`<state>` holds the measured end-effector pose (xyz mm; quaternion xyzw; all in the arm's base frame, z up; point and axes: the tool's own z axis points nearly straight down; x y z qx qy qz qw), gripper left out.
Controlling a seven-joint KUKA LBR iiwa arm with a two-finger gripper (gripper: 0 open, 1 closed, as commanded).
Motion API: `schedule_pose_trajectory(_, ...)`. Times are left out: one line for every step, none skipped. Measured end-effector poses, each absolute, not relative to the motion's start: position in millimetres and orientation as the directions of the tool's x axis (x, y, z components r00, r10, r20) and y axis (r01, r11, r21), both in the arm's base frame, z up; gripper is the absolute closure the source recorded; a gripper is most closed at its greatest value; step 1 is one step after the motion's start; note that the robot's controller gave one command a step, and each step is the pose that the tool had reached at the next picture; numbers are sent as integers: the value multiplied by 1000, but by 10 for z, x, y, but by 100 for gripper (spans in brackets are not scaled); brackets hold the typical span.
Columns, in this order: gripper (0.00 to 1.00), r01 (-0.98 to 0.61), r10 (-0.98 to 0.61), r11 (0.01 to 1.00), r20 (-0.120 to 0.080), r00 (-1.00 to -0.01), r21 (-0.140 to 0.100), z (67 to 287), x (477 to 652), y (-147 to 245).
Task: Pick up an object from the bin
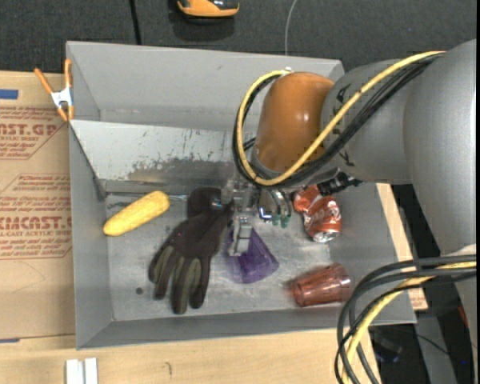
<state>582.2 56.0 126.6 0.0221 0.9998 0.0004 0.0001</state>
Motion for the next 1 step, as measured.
schedule_pose_trajectory(100,175,175,985,-4,-985,1,755,5740,649)
